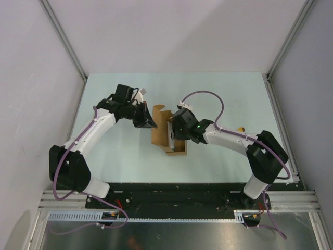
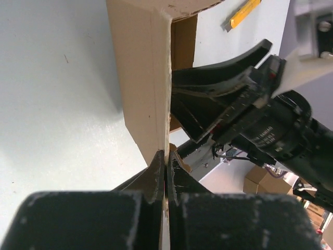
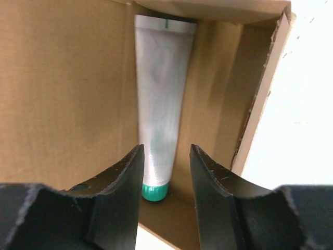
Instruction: Unpack the express box
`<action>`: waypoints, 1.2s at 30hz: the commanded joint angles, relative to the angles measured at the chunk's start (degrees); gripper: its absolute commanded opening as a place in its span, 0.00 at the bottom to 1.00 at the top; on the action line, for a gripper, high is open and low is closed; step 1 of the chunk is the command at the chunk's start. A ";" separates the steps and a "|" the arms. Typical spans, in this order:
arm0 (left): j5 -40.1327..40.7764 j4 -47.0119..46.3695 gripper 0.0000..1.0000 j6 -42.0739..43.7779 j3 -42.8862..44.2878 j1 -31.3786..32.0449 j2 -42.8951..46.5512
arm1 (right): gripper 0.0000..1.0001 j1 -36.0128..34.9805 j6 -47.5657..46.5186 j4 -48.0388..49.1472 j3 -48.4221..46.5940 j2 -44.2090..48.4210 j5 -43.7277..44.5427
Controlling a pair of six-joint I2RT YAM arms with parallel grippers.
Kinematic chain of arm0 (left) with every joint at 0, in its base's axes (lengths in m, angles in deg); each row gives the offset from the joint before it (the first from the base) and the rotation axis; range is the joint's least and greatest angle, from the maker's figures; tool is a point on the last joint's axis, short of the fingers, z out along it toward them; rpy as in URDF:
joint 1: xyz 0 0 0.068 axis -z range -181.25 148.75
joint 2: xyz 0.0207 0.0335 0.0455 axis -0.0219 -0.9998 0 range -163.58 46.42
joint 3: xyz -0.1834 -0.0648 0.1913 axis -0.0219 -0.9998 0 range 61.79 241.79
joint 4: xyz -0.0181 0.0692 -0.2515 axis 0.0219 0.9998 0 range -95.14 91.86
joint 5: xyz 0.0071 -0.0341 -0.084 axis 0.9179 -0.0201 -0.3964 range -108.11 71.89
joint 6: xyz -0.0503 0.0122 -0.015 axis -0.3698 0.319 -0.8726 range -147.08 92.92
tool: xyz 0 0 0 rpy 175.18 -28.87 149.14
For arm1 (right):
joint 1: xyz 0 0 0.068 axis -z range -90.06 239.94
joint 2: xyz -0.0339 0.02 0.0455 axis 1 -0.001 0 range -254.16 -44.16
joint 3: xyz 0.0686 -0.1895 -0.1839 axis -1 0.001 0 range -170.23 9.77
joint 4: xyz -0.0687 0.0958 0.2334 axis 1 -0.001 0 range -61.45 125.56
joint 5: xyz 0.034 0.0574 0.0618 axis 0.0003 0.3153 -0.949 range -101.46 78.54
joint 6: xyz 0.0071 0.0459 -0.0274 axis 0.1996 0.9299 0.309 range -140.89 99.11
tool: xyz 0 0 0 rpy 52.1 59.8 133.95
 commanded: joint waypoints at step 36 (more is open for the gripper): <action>-1.44 -0.79 0.00 5.12 -0.55 -0.37 -2.21 | 0.48 0.13 -2.97 -0.06 -9.83 -17.23 6.63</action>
